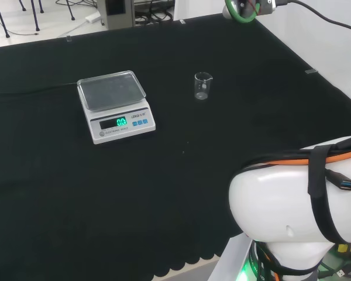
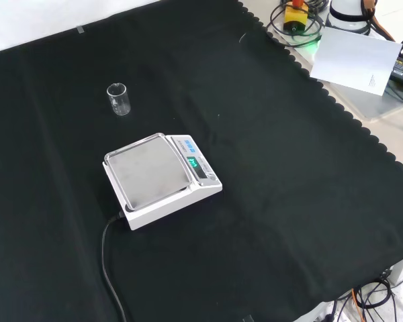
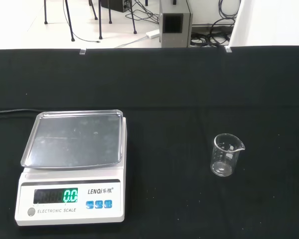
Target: Pick up the beaker.
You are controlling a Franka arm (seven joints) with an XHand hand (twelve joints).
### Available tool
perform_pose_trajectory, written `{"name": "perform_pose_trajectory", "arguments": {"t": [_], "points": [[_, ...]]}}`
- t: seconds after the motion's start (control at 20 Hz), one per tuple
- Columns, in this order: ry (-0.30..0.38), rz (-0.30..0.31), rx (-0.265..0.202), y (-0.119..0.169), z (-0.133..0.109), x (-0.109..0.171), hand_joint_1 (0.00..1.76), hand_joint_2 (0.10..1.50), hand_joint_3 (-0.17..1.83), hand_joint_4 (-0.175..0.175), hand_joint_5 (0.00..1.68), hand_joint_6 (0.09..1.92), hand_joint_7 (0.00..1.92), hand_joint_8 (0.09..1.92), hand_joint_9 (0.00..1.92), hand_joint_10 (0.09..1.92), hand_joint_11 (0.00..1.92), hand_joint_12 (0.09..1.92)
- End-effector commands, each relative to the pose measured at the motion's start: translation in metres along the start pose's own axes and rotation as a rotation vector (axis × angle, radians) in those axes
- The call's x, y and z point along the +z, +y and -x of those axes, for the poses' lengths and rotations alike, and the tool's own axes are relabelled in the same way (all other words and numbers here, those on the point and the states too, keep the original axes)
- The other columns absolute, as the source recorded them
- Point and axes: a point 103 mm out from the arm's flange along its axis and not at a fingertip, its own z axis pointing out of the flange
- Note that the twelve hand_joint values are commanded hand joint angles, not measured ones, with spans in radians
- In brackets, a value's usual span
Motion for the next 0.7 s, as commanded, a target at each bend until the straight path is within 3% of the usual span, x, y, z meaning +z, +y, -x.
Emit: {"name": "perform_pose_trajectory", "arguments": {"t": [0.05, 0.2, 0.7], "points": [[-0.053, -0.001, -0.010, -0.040, -0.013, -0.070, 0.73, 0.78, 0.70, -0.034, 0.55, 0.75, 0.83, 0.65, 0.94, 0.68, 0.48, 1.30], [-0.052, -0.046, -0.003, -0.033, -0.008, -0.065, 0.66, 0.78, 0.69, -0.030, 0.49, 0.60, 0.69, 0.65, 0.82, 0.67, 0.30, 1.39], [-0.009, -0.078, 0.009, 0.008, 0.004, -0.020, 0.66, 0.78, 0.69, -0.034, 0.51, 0.58, 0.68, 0.66, 0.80, 0.67, 0.28, 1.41]]}}
